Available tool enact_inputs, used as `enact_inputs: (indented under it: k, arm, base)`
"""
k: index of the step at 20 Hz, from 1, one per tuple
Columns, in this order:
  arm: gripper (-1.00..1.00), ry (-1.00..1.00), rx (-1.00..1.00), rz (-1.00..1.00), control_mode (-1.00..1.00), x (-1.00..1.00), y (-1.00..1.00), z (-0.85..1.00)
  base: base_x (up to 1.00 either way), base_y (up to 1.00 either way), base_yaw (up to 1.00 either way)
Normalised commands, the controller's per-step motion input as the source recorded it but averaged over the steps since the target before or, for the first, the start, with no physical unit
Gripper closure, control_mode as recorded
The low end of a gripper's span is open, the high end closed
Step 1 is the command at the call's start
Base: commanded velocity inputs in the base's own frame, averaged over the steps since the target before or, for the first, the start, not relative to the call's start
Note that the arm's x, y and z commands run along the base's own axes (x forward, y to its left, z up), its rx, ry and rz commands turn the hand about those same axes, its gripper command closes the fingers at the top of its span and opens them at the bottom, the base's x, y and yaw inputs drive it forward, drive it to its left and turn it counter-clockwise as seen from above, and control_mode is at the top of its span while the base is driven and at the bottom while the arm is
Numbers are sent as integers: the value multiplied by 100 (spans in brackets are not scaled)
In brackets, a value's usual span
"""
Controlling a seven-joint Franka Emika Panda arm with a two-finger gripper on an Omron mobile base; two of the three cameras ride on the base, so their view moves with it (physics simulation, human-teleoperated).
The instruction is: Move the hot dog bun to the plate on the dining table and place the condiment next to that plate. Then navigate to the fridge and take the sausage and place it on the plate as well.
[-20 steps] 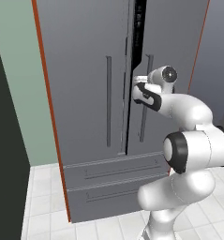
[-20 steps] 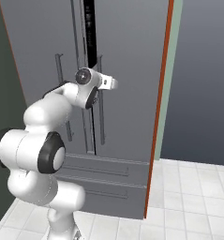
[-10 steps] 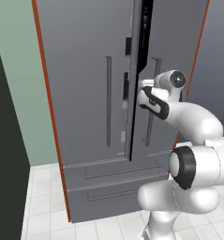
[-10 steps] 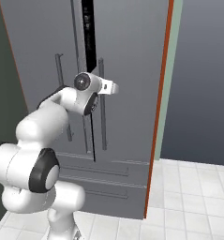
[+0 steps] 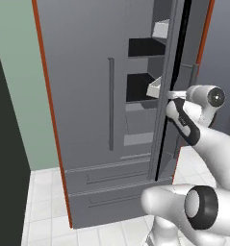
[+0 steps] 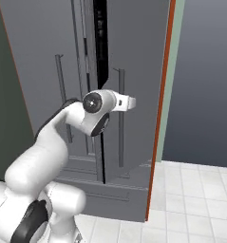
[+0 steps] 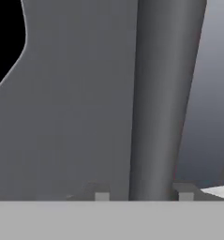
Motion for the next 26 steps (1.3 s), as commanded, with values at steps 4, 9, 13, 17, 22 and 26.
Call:
enact_inputs:
  k: [4, 9, 13, 17, 22, 26]
  arm:
    - [-100, 17, -14, -1, -100, -66, -5, 13]
    - [-100, 8, -15, 0, -100, -29, 3, 10]
    - [-100, 0, -7, 0, -100, -68, 0, 40]
    - [-100, 0, -13, 1, -100, -71, 34, 49]
    - [-100, 1, -21, 8, -100, -45, 82, 47]
    - [-100, 4, -23, 15, -100, -8, 98, 55]
  base:
    - [0, 0, 0]
    - [0, 0, 0]
    - [0, 0, 0]
    - [0, 0, 0]
    - [0, 0, 0]
    - [0, 0, 0]
